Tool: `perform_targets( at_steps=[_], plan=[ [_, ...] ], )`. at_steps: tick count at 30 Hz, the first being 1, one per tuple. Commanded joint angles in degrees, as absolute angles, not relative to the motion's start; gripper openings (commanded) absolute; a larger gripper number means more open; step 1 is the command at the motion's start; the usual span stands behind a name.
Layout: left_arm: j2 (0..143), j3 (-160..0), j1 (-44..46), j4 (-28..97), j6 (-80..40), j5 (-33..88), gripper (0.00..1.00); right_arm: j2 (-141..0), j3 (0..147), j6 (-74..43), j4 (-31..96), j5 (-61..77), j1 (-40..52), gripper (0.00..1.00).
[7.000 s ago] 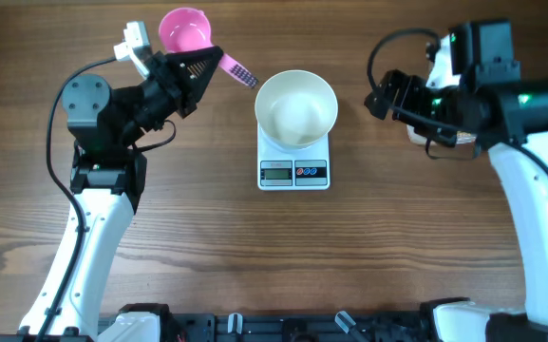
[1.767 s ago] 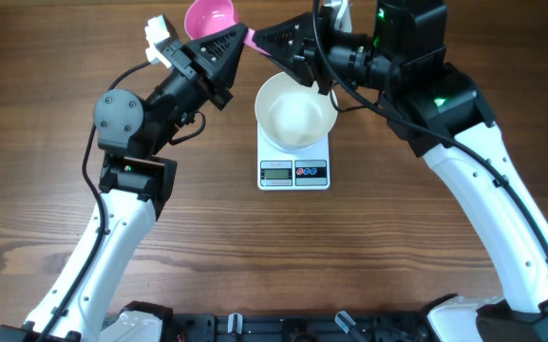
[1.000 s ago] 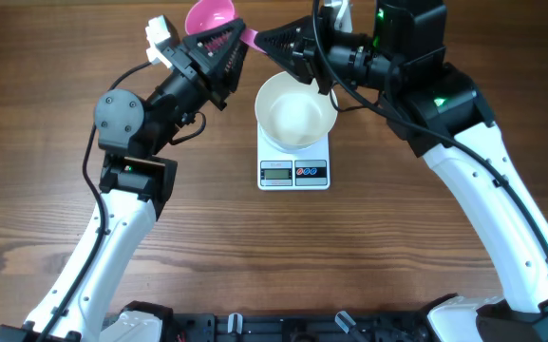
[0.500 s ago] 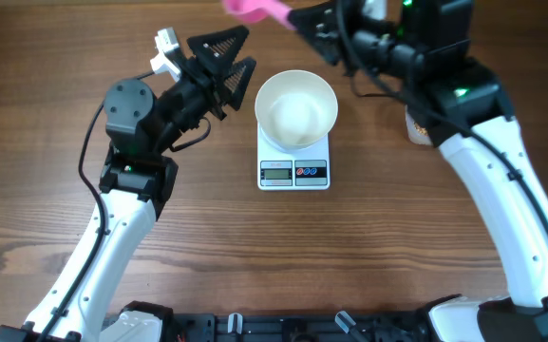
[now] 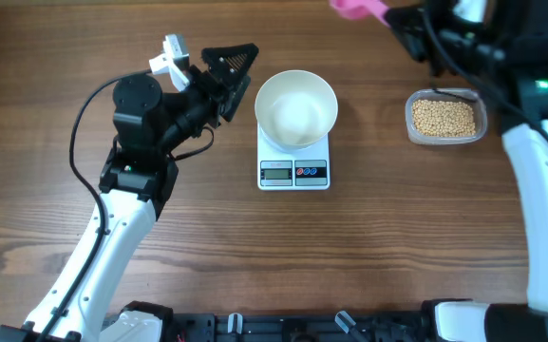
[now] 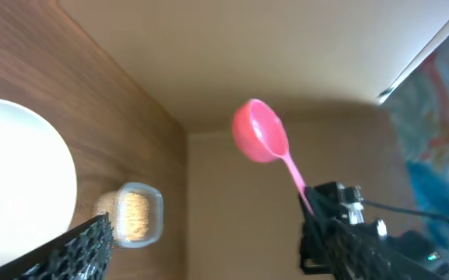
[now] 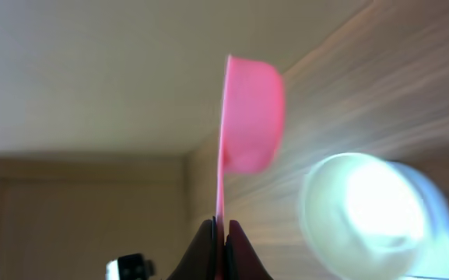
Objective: Scoop item into bowl and weigh 150g on scale
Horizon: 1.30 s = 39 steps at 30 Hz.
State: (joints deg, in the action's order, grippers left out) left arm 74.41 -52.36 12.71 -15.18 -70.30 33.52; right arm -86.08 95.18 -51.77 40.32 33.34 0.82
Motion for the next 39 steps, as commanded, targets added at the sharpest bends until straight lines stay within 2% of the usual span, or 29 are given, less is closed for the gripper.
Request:
perform_targets(
  at_steps=[1, 6, 9, 13, 16, 18, 21, 23, 24, 26, 27, 30, 31, 32, 33, 34, 39],
  plan=[
    [73.93, -52.88, 12.8, -12.32, -58.3, 35.31, 0.91, -83.13, 96.05, -38.11, 44.86, 32.29, -3.27, 0.04],
    [73.93, -52.88, 12.78, -3.92, -45.8, 34.76, 0.91, -82.87, 96.05, -24.25, 53.36, 30.2, -7.18, 0.05],
    [73.93, -52.9, 12.47, 0.84, -39.92, 31.86, 0.91, -82.85, 96.05, -19.35, 58.89, 22.68, -8.23, 0.04],
    [73.93, -53.8, 11.29, 6.17, -36.07, 30.33, 0.91, -82.81, 96.07, -17.56, 64.64, 12.45, -8.38, 0.04],
    [73.93, -57.78, 10.2, 16.36, -30.09, 29.74, 0.9, -82.81, 96.2, -15.55, 67.0, 7.33, -8.4, 0.04],
    [73.93, -62.43, 9.82, 26.11, -25.26, 24.47, 0.86, -82.81, 96.44, -15.0, 67.99, 5.56, -8.38, 0.04],
    [73.93, -70.7, 9.82, 39.75, -19.79, 9.5, 0.71, -82.81, 96.55, -14.98, 68.73, 4.84, -8.4, 0.04],
    [73.93, -74.39, 9.82, 44.49, -19.49, 0.93, 0.63, -82.83, 96.55, -14.96, 68.88, 4.84, -8.4, 0.04],
    [73.93, -76.05, 9.82, 46.33, -19.49, -3.75, 0.62, -82.83, 96.55, -14.39, 68.86, 4.84, -8.4, 0.04],
    [73.91, -76.73, 9.82, 46.74, -19.51, -7.38, 0.76, -82.83, 96.55, -13.04, 68.86, 4.38, -8.4, 0.04],
    [73.89, -76.73, 9.82, 46.57, -19.51, -8.08, 0.92, -82.83, 96.55, -13.08, 69.01, 3.27, -8.4, 0.04],
    [74.3, -76.73, 9.82, 46.33, -19.46, -8.71, 0.92, -82.83, 96.55, -14.02, 69.78, -0.8, -8.4, 0.04],
    [74.52, -76.73, 9.82, 46.3, -19.49, -9.37, 0.76, -82.83, 96.53, -14.26, 69.93, -1.61, -8.4, 0.04],
    [74.7, -76.73, 9.82, 46.3, -19.49, -10.37, 0.51, -82.83, 96.53, -14.35, 69.93, -1.74, -8.49, 0.04],
    [75.0, -76.73, 9.76, 46.37, -19.51, -12.73, 0.15, -82.87, 96.53, -14.41, 69.76, -1.72, -8.62, 0.04],
    [75.35, -76.73, 9.52, 46.37, -19.53, -15.0, 0.04, -82.91, 96.53, -14.41, 69.63, -1.72, -8.67, 0.04],
    [77.82, -76.73, 5.23, 46.33, -22.26, -18.87, 0.04, -83.05, 96.49, -14.52, 68.58, -1.74, -8.71, 0.04]
  ],
)
